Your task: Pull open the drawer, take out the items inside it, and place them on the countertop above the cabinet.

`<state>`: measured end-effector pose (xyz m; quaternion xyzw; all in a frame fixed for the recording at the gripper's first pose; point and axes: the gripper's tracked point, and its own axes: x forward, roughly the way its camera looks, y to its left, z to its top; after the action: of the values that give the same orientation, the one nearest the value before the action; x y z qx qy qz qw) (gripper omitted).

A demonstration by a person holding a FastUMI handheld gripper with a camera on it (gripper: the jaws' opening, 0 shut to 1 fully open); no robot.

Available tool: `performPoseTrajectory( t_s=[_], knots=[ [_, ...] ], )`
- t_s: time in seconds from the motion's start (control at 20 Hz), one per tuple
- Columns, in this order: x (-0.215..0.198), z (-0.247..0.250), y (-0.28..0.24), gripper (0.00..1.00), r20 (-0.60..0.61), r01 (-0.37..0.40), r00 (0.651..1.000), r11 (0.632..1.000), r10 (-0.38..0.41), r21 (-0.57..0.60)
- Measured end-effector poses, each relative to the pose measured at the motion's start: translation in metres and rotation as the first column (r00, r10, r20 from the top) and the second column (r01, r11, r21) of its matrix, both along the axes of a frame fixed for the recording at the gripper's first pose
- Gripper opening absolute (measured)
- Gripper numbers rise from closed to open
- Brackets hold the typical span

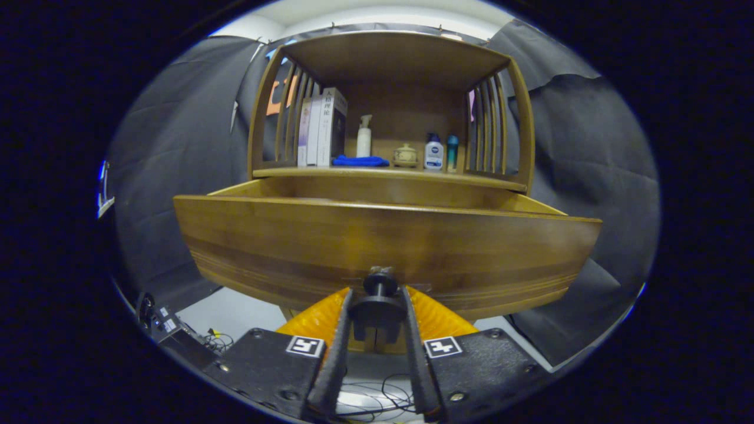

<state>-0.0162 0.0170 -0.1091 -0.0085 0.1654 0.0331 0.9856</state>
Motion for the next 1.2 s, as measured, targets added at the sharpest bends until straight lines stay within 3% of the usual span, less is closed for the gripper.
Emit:
performPoseTrajectory(
  t_s=[0.05,0.25,0.45,0.75,1.05,1.2],
  knots=[
    [-0.005,0.008,-0.003,0.56,0.01,0.001,1.0,1.0,-0.001,0.003],
    [-0.017,0.059,-0.02,0.99,0.076,0.023,0.997,1.0,-0.024,0.02],
    [-0.004,0.11,-0.039,0.99,0.076,0.049,0.996,0.997,-0.054,0.065],
    [0.067,0.17,-0.053,0.99,-0.005,0.093,0.996,0.988,-0.093,0.119],
    [0.137,0.174,-0.041,0.95,-0.165,0.114,0.982,0.987,-0.093,0.117],
    [0.159,0.145,-0.033,0.96,-0.297,0.133,0.95,0.986,-0.097,0.101]
  ],
)
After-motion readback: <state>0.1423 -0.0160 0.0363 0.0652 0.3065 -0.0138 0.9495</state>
